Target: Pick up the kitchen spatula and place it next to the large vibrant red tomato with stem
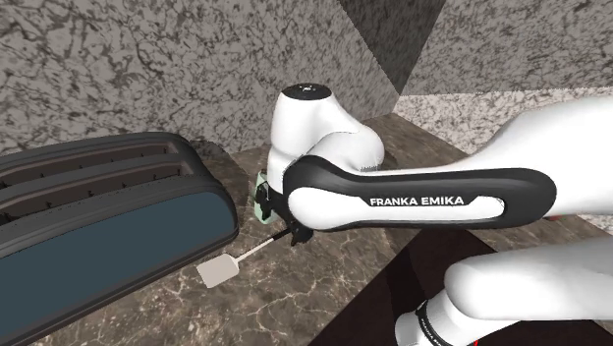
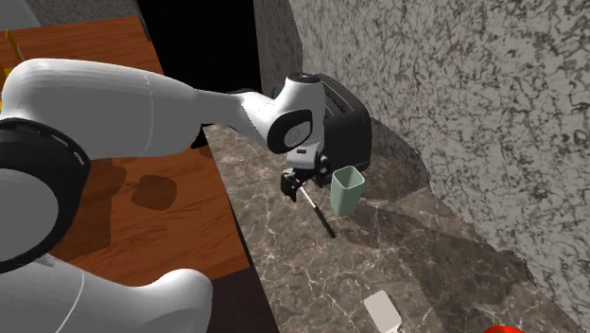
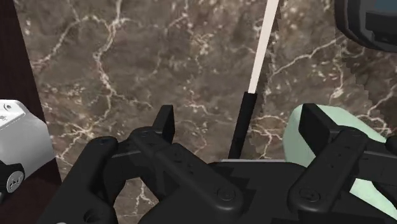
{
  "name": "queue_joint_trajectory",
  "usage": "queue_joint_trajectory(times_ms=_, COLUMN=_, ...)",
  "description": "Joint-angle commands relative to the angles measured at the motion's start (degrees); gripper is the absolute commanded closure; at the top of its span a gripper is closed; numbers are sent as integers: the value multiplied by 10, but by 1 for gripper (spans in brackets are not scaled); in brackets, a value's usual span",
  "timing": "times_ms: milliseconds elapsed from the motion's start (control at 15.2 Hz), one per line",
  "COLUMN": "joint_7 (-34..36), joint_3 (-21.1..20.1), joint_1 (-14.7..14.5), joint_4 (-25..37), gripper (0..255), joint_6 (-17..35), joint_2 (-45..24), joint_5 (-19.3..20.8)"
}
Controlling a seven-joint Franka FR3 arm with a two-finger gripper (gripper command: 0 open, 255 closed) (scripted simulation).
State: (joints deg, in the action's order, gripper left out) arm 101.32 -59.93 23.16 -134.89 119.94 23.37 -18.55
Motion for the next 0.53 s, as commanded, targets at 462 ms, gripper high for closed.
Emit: queue_joint_trajectory(times_ms=462, joint_7=194, joint_3=-208, joint_1=180, joint_4=28, gripper=0, joint_6=84, joint_2=-148, joint_5=118)
